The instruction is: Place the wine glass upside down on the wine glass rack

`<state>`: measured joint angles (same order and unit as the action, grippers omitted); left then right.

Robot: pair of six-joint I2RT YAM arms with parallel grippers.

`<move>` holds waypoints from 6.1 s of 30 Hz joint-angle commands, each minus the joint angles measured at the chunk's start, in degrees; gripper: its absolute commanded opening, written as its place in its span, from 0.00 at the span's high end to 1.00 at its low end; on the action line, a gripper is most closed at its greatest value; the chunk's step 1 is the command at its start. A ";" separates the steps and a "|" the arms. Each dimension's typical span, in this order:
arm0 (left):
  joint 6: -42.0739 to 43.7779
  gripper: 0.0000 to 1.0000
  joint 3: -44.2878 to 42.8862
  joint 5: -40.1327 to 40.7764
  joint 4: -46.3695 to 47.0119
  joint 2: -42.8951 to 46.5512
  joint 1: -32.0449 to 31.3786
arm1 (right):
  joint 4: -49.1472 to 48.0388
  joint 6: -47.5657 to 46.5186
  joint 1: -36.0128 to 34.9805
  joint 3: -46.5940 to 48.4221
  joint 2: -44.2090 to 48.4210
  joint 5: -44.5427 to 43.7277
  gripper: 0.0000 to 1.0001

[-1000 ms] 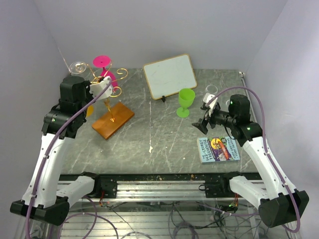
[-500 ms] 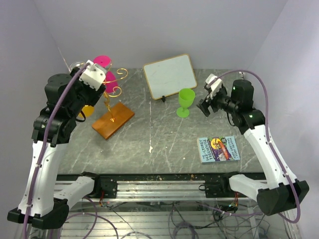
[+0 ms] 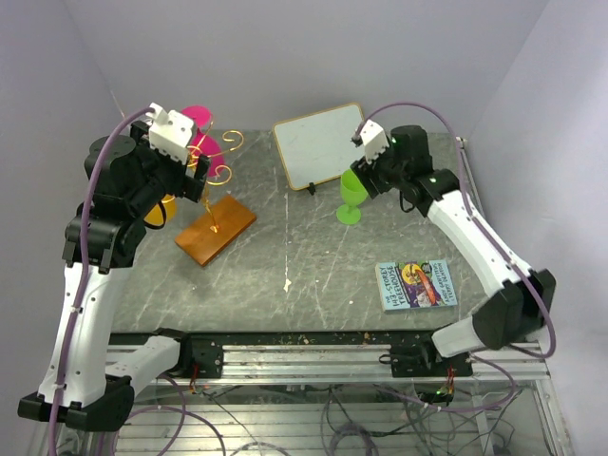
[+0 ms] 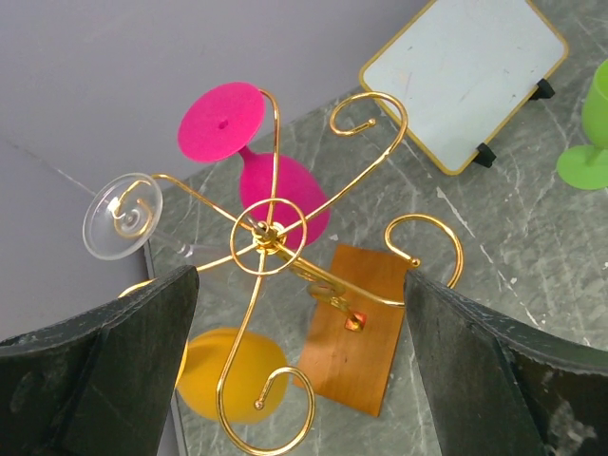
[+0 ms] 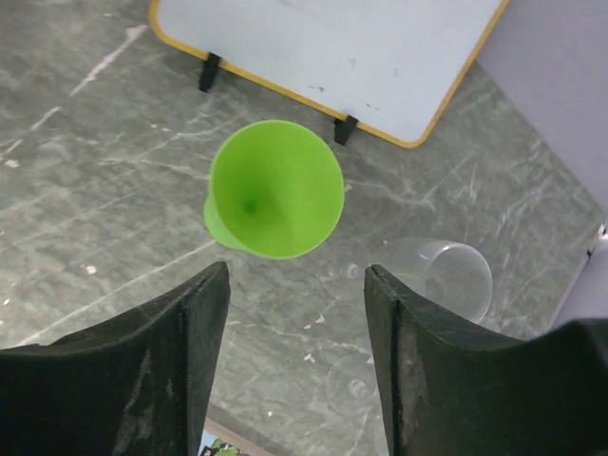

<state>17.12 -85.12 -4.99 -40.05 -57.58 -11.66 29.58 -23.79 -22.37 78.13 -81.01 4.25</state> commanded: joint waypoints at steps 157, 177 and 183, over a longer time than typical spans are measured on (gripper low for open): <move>-11.24 0.93 -21.99 6.01 11.18 -14.82 -8.15 | 14.12 -14.21 11.86 -4.41 26.49 34.74 0.06; 13.22 0.93 -19.55 27.10 19.42 -21.96 -15.27 | 3.83 -12.34 12.36 -27.86 29.38 41.44 0.05; 17.10 0.93 -18.89 24.96 21.24 -25.08 -15.51 | 4.38 -12.62 12.42 -28.64 28.56 43.05 0.05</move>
<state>30.11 -104.36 20.03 -23.68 -81.71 -26.68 35.11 -35.88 -10.35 50.35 -52.31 45.21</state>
